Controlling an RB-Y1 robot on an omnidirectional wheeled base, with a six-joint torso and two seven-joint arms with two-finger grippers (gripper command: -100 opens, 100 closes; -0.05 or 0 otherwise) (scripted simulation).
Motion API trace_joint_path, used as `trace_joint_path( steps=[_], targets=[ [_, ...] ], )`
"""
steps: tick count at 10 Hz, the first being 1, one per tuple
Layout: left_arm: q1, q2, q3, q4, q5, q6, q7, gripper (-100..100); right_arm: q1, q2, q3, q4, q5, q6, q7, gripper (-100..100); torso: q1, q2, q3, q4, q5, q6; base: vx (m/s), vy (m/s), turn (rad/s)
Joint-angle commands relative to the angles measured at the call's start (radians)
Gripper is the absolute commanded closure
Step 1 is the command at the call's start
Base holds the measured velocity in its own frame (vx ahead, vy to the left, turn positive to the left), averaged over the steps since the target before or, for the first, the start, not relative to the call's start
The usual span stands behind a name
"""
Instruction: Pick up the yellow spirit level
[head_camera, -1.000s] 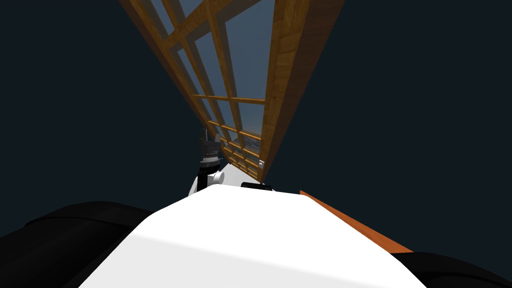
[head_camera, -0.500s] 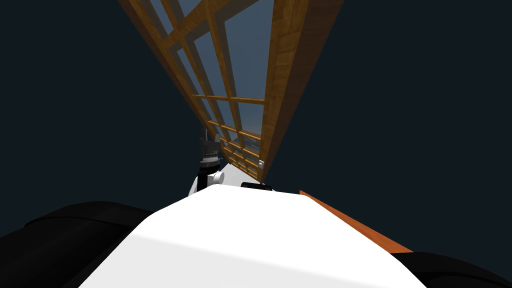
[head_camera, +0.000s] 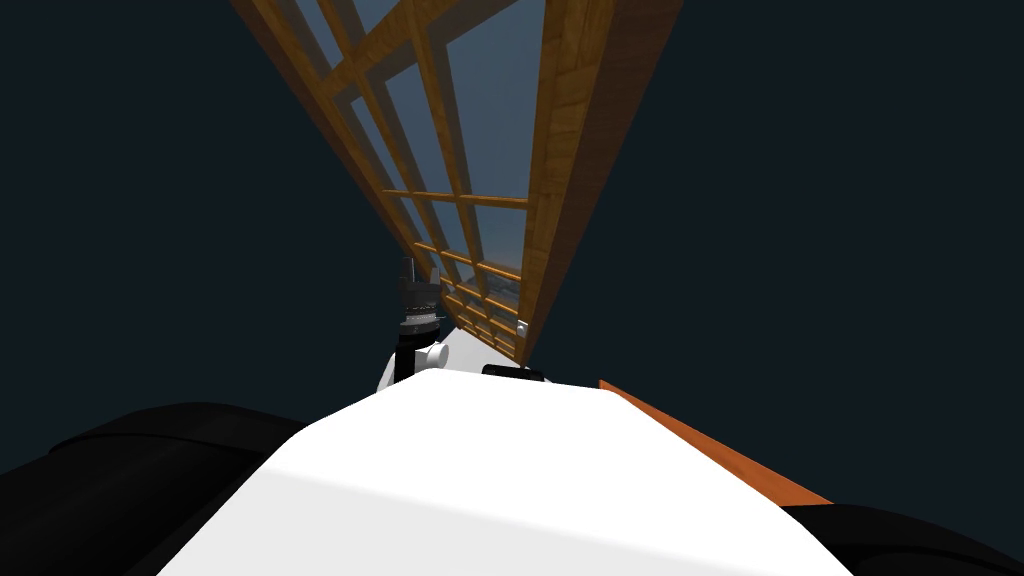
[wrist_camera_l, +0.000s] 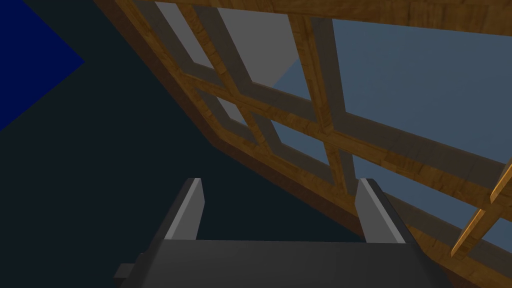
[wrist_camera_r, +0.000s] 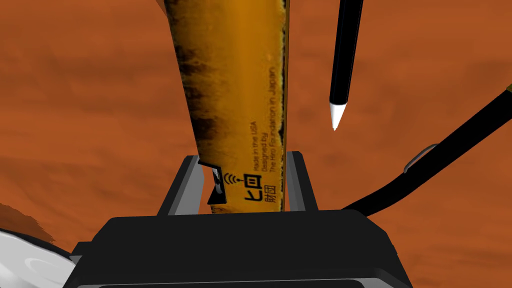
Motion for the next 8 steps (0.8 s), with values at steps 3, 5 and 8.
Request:
trace_joint_path(
  steps=[3,5,8],
  targets=[
    [0.0,0.0,0.0,0.0,0.0,0.0,0.0,0,-0.009,-0.014,-0.045,0.003,0.101,-0.019,-0.092,100,0.0,0.0,0.0,0.0,0.0,0.001,0.003,0.009,-0.026],
    [0.0,0.0,0.0,0.0,0.0,0.0,0.0,0,-0.009,-0.014,-0.045,0.003,0.139,-0.019,-0.106,100,0.0,0.0,0.0,-0.001,0.0,0.0,0.001,0.004,-0.011],
    [0.0,0.0,0.0,0.0,0.0,0.0,0.0,0,-0.023,-0.033,-0.102,0.011,0.238,-0.048,-0.205,100,0.003,0.0,-0.001,-0.001,0.001,0.0,-0.008,0.051,0.02]
  ],
)
